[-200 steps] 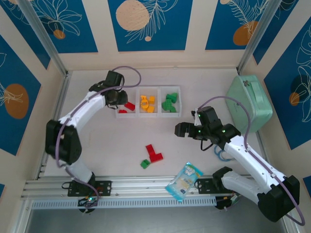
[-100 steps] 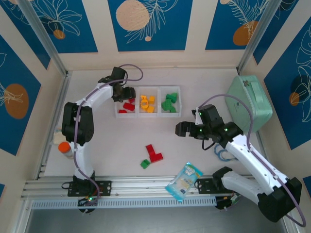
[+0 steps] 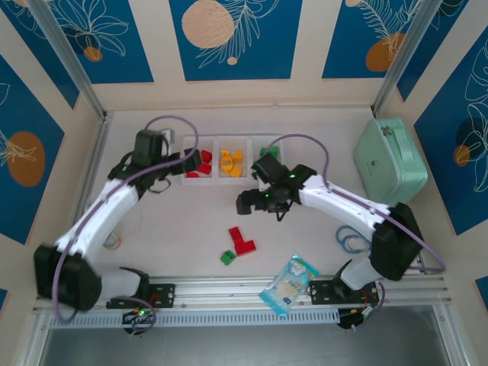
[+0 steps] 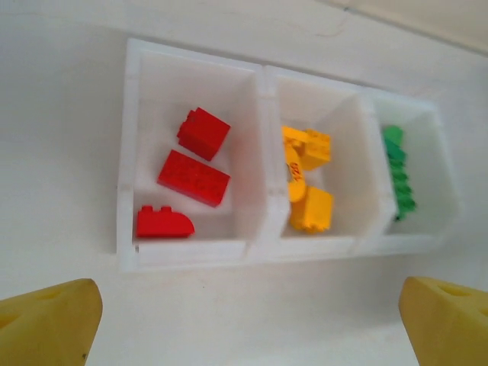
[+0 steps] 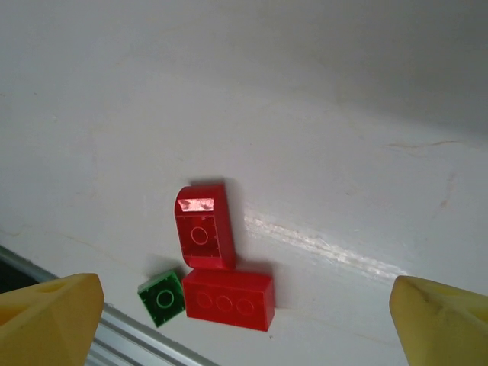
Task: Sort the legos into containers by color
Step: Place the lego in the container, then pick up the lego from the bottom-center of the table.
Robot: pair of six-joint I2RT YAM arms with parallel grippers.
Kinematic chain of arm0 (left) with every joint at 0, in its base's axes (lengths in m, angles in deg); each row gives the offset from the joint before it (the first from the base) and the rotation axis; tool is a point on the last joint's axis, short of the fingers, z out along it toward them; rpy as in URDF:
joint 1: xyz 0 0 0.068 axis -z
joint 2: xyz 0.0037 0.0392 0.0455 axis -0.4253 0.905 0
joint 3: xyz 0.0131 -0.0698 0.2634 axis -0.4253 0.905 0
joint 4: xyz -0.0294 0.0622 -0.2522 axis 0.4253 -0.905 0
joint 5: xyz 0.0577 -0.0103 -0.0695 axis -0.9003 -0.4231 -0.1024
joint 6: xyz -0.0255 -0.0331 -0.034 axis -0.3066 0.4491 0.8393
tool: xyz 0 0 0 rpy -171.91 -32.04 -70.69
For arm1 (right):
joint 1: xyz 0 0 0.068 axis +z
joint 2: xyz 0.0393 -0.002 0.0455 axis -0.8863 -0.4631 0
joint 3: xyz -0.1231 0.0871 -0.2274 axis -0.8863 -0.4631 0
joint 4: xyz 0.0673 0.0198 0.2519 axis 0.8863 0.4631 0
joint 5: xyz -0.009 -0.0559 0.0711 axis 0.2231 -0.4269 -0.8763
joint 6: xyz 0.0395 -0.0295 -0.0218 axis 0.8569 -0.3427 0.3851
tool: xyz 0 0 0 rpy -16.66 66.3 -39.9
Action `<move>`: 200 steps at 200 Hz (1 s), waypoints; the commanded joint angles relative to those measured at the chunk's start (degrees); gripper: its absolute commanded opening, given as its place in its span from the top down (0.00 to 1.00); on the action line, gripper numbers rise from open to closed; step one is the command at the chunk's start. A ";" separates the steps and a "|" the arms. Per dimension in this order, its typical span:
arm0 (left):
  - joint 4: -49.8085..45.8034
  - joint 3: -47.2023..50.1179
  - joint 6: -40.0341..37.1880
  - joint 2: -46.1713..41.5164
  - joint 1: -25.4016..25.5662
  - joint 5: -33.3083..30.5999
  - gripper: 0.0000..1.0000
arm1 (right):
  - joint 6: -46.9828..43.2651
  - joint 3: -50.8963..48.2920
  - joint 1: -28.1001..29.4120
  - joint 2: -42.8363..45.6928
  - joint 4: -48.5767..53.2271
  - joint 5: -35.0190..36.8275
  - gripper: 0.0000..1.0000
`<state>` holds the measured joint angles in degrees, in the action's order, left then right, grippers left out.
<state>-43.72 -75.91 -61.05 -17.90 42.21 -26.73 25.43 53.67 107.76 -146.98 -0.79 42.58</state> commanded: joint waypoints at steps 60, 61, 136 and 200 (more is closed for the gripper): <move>-19.63 14.59 4.39 -31.12 -0.24 1.19 0.01 | 4.29 14.90 11.35 -22.06 9.17 7.15 0.07; -20.08 14.49 4.32 -31.48 -0.24 0.93 0.01 | 4.31 14.95 11.39 -22.24 9.35 7.25 0.07; -33.29 8.88 -3.14 -44.46 -0.25 -0.09 0.01 | 3.60 15.35 13.05 -27.17 10.24 5.72 0.19; -31.92 9.57 -4.51 -44.14 -0.23 1.89 0.01 | 1.15 13.51 13.45 -28.22 9.87 6.21 0.47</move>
<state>-74.23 -65.84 -63.97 -62.08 42.21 -25.81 27.69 67.94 120.59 -174.02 7.82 48.98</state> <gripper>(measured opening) 0.994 0.558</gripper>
